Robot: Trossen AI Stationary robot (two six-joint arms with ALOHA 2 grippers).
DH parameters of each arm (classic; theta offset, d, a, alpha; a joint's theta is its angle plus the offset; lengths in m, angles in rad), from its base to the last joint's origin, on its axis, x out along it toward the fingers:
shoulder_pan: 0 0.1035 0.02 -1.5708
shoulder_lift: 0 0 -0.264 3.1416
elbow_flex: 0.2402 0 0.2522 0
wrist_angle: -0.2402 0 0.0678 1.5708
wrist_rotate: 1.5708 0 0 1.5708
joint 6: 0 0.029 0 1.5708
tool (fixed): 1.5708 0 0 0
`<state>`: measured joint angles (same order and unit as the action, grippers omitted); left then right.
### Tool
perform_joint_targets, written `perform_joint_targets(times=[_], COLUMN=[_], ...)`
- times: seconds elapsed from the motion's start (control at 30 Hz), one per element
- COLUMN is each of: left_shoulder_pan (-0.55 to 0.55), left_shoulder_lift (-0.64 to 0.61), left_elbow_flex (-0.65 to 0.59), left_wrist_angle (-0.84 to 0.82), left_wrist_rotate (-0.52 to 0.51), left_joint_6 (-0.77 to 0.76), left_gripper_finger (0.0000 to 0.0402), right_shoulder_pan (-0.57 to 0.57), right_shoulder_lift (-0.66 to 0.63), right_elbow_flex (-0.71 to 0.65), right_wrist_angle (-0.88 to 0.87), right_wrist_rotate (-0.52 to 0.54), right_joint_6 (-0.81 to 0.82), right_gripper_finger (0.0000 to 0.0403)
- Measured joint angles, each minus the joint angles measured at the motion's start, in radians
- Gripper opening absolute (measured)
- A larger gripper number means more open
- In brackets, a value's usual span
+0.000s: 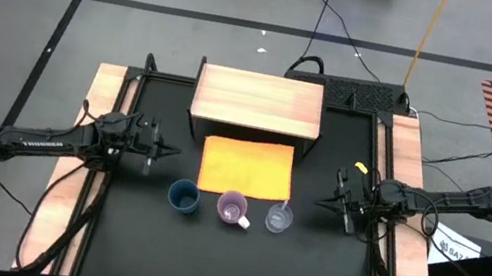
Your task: Stack small to large cups/mugs on shelf
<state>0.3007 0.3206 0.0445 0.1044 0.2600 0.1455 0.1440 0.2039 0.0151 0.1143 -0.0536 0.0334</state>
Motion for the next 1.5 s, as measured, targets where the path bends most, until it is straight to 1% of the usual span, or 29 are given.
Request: perform_joint_targets(times=[0.13,0.3,0.43,0.63,0.87,1.07,1.2,1.3,1.43,1.5], left_shoulder_pan=[0.000,0.000,0.000,0.000,0.000,0.000,0.000,0.000,0.000,-0.001], left_shoulder_lift=[0.000,0.000,0.000,0.000,0.000,0.000,0.000,0.000,0.000,-0.001], left_elbow_flex=[0.000,0.000,0.000,0.000,0.000,0.000,0.000,0.000,0.000,0.000], left_wrist_angle=[0.005,0.008,0.055,0.134,0.150,0.189,0.197,0.207,0.242,0.262], left_wrist_rotate=[0.000,0.000,0.000,0.001,0.000,0.005,0.010,0.049,0.136,0.153], left_joint_6=[-0.033,-0.022,-0.057,-0.152,-0.102,-0.103,-0.139,-0.159,-0.176,-0.181], left_gripper_finger=[0.0012,0.0012,0.0012,0.0012,0.0012,0.0012,0.0012,0.0012,0.0012,0.0012], right_shoulder_pan=[0.000,0.000,0.000,0.000,0.000,0.000,0.000,0.000,0.000,0.000], right_shoulder_lift=[0.000,0.000,0.000,0.000,0.000,0.000,0.000,0.000,0.000,0.000], right_elbow_flex=[0.000,0.000,0.000,0.000,0.000,0.000,0.000,0.000,0.000,0.000], right_wrist_angle=[0.000,0.003,0.031,0.039,0.047,0.047,0.047,0.048,0.054,0.054], right_wrist_rotate=[0.000,0.000,0.000,0.000,0.000,0.000,0.000,0.000,0.001,0.000], right_joint_6=[0.000,0.000,0.000,0.000,-0.020,-0.020,-0.045,-0.051,-0.057,-0.057], right_gripper_finger=[0.0000,0.0000,0.0000,0.0000,0.0000,0.0000,0.0000,0.0000,0.0000,0.0000])
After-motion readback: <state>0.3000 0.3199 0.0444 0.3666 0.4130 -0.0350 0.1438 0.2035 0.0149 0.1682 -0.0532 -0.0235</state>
